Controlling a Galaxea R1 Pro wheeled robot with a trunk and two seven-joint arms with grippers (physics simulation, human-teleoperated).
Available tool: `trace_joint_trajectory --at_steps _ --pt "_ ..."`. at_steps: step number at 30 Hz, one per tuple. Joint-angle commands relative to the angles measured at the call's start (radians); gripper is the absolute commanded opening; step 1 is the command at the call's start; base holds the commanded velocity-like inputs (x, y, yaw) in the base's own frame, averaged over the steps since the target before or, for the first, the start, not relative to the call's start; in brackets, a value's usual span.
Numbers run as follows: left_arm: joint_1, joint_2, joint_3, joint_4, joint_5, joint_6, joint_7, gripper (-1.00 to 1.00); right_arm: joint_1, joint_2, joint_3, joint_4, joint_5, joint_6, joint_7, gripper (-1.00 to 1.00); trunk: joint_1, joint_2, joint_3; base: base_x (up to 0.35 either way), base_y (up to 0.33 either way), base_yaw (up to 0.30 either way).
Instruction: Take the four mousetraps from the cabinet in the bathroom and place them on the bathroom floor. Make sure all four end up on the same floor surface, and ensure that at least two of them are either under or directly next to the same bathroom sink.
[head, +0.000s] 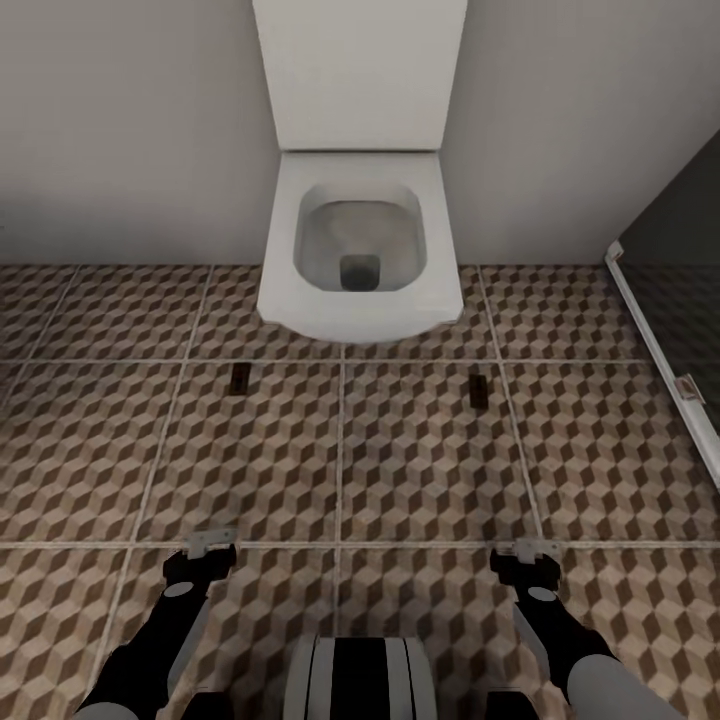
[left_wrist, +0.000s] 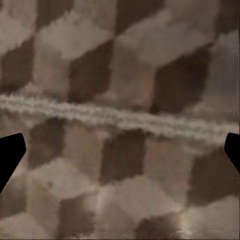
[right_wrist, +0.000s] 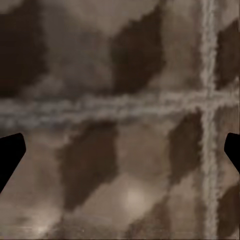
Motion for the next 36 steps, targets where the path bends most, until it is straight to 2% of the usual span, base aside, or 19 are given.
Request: trace_joint_trajectory --at_steps 1,13,33,36 --pt "0.0 0.0 -0.001 -0.002 0.0 0.005 0.003 1.0 -0.001 0.001 -0.007 0.001 0.01 -0.003 0.0 1.0 -0.001 0.0 0.0 -0.347 0.0 0.0" --pt "0.0 -0.002 -0.001 -0.002 0.0 0.005 0.003 1.0 -0.001 0.001 -0.007 0.001 0.011 -0.003 0.0 1.0 -0.001 0.0 0.0 -0.297 0.008 0.0" --pt "0.0 -0.004 -0.007 -0.003 -0.001 -0.001 0.002 1.0 -0.001 0.001 -0.007 0.001 0.009 -0.003 0.0 1.0 -0.001 0.0 0.0 -0.031 0.003 0.0" --pt "0.0 -0.004 -0.008 -0.003 -0.002 -0.002 0.002 1.0 -0.001 0.001 -0.007 0.001 0.01 -0.003 0.0 1.0 -0.002 0.0 0.011 -0.002 0.0 0.0"
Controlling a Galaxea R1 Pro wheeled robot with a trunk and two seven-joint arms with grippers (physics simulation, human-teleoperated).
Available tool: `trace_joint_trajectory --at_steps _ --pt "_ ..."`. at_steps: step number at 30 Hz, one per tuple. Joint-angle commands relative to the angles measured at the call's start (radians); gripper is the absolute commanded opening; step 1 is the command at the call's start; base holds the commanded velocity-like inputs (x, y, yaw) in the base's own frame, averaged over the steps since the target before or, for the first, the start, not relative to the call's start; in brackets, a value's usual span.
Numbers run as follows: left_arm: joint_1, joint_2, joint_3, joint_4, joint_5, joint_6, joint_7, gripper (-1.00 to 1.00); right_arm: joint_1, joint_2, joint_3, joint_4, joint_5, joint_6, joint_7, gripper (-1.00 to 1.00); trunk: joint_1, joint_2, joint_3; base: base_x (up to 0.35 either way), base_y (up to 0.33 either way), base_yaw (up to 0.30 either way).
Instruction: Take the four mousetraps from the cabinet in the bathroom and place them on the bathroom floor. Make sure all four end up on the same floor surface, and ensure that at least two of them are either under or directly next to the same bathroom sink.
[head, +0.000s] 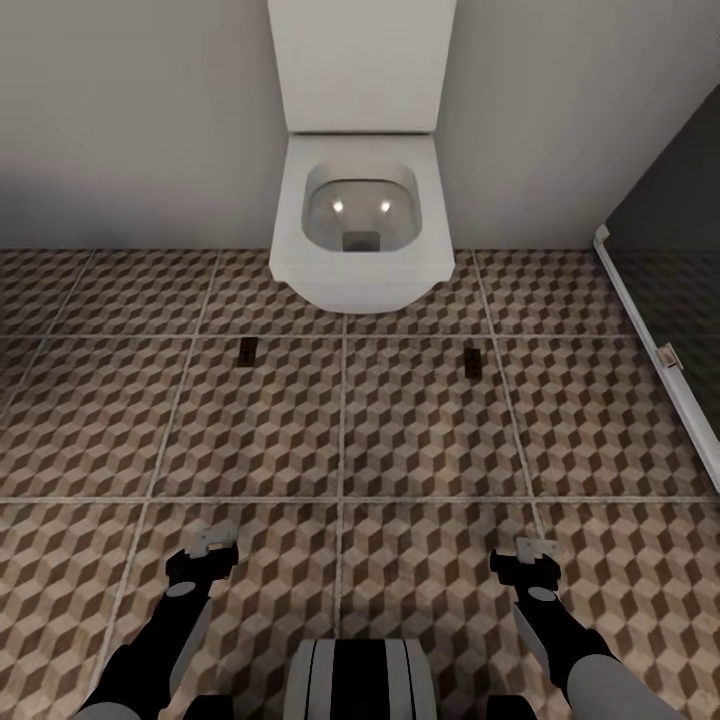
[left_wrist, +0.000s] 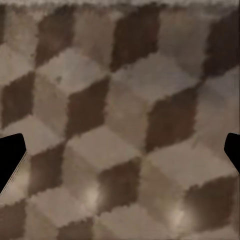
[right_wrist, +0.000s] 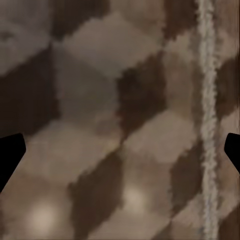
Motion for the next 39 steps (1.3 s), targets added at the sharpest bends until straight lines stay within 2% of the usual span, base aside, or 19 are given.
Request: trace_joint_trajectory --at_steps 1,39 --pt "0.0 0.0 -0.001 -0.002 0.0 0.006 0.003 1.0 -0.001 0.001 -0.007 0.001 0.01 -0.003 0.0 1.0 -0.001 0.0 0.003 -0.001 0.0 0.0" --pt "0.0 0.004 0.006 -0.001 0.001 0.004 -0.005 1.0 -0.001 0.001 -0.007 0.0 0.011 0.012 0.002 1.0 -0.018 0.009 0.15 0.0 0.0 0.0"
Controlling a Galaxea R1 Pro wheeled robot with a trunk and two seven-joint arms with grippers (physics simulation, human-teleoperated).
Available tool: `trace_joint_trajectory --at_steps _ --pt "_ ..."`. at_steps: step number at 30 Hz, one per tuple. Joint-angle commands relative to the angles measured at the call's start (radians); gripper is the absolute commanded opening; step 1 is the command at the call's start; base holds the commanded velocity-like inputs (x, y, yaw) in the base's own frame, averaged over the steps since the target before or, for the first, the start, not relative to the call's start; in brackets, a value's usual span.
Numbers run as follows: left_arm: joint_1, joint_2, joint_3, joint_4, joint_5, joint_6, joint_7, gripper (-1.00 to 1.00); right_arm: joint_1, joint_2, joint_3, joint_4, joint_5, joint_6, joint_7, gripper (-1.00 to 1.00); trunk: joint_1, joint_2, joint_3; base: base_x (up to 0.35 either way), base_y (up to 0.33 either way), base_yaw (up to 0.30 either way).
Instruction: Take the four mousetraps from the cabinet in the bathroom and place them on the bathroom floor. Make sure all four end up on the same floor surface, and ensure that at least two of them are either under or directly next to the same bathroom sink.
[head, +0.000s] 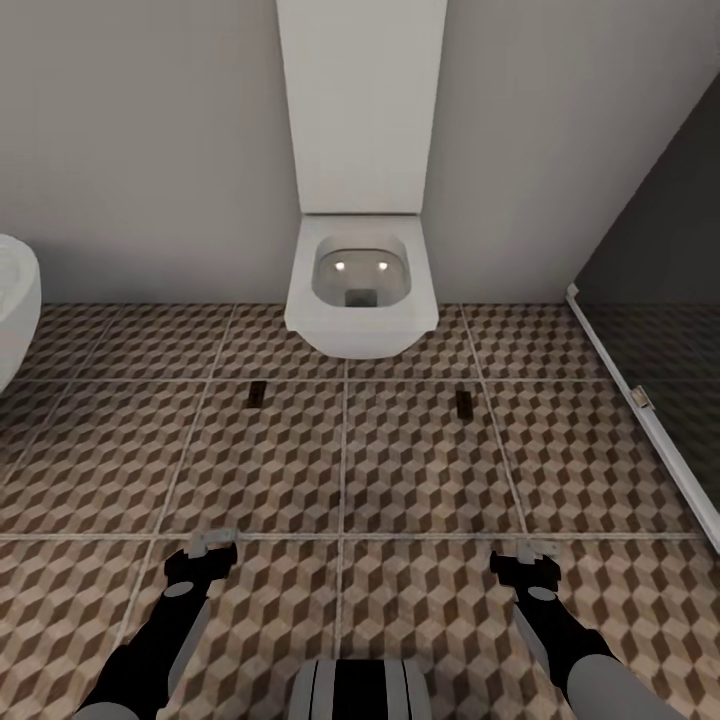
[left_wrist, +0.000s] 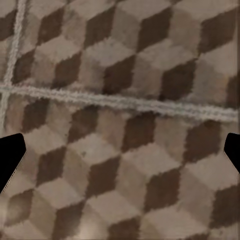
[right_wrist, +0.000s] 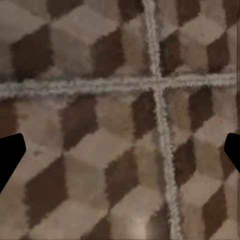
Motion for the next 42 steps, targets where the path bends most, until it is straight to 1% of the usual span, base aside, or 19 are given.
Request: trace_joint_trajectory --at_steps 1,25,29,30,34,42 --pt "0.0 0.001 -0.001 -0.001 0.001 0.006 0.003 1.0 -0.001 0.001 -0.007 0.001 0.01 -0.003 0.0 1.0 -0.001 0.0 0.003 0.0 0.0 0.0" --pt "0.0 -0.001 -0.005 0.0 0.0 0.005 0.003 1.0 -0.001 0.003 -0.006 0.001 0.011 0.007 0.009 1.0 -0.011 0.006 0.096 0.0 0.0 0.0" --pt "0.0 -0.002 -0.007 0.0 0.0 0.003 0.002 1.0 -0.001 0.006 -0.004 -0.008 0.016 0.031 0.009 1.0 -0.013 0.007 0.112 0.0 0.0 0.0" --pt "0.0 -0.002 -0.008 0.0 0.0 0.002 0.002 1.0 -0.001 0.006 -0.004 -0.013 0.016 0.068 0.009 1.0 -0.014 0.007 0.116 0.0 0.0 0.0" --pt "0.0 -0.002 -0.008 0.0 0.0 0.001 0.003 1.0 -0.001 0.006 -0.004 -0.015 0.014 0.103 0.01 1.0 -0.015 0.008 0.131 0.0 0.0 0.0" --pt "0.0 -0.003 -0.009 -0.001 0.001 -0.004 0.003 1.0 -0.001 0.007 -0.004 -0.017 0.011 0.14 0.012 1.0 -0.019 0.01 0.162 0.0 0.0 0.0"
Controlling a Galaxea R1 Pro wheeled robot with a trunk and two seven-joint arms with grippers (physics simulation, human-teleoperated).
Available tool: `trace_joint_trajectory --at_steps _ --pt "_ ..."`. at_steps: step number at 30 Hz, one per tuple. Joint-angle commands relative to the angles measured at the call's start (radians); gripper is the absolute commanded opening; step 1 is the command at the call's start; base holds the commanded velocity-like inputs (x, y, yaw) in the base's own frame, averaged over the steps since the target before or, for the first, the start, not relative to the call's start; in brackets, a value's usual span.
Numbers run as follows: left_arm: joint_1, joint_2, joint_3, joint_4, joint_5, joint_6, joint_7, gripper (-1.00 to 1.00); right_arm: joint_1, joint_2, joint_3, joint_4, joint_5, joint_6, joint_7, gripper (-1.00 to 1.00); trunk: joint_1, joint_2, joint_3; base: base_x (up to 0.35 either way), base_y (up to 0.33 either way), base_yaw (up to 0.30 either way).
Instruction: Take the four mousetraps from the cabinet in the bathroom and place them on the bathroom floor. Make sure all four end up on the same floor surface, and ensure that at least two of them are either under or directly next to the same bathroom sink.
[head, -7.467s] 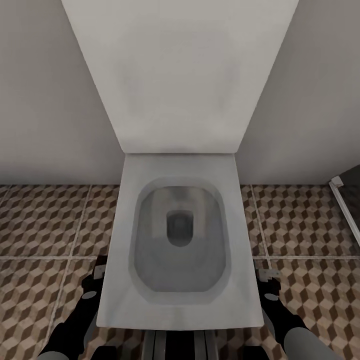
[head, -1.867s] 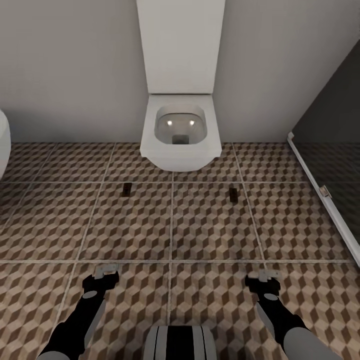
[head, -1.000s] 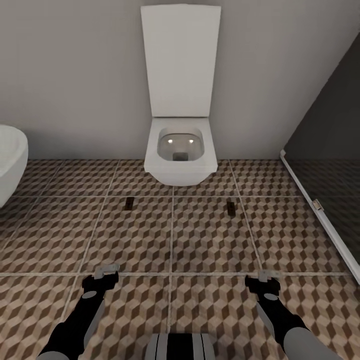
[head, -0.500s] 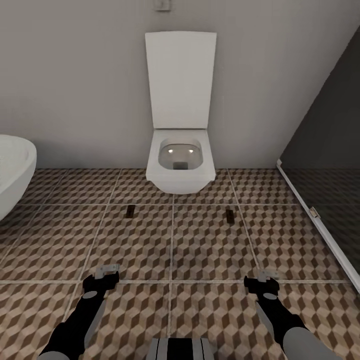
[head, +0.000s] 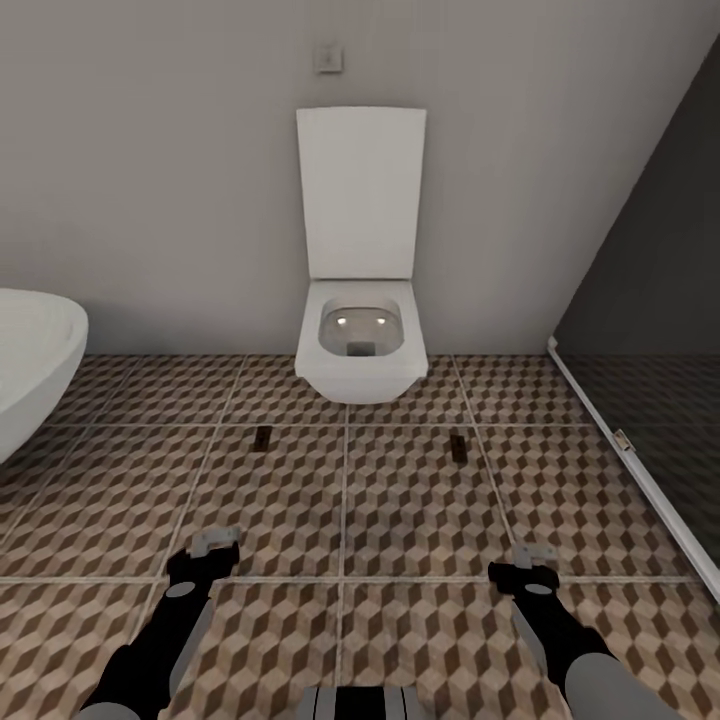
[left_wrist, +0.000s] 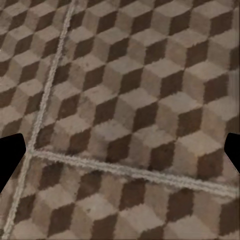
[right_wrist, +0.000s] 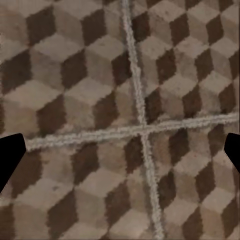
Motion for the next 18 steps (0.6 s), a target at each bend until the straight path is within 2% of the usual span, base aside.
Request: trace_joint_trajectory --at_steps 1,18 --pt "0.0 0.0 -0.001 -0.002 0.001 0.005 0.003 1.0 0.0 0.001 -0.004 -0.002 0.01 0.01 0.0 1.0 -0.001 0.0 0.003 0.0 0.0 0.0" --pt "0.0 0.001 0.0 -0.001 0.0 0.0 0.005 1.0 0.0 0.001 -0.004 -0.002 0.009 0.03 0.0 1.0 -0.008 0.004 0.069 0.0 0.0 0.0"
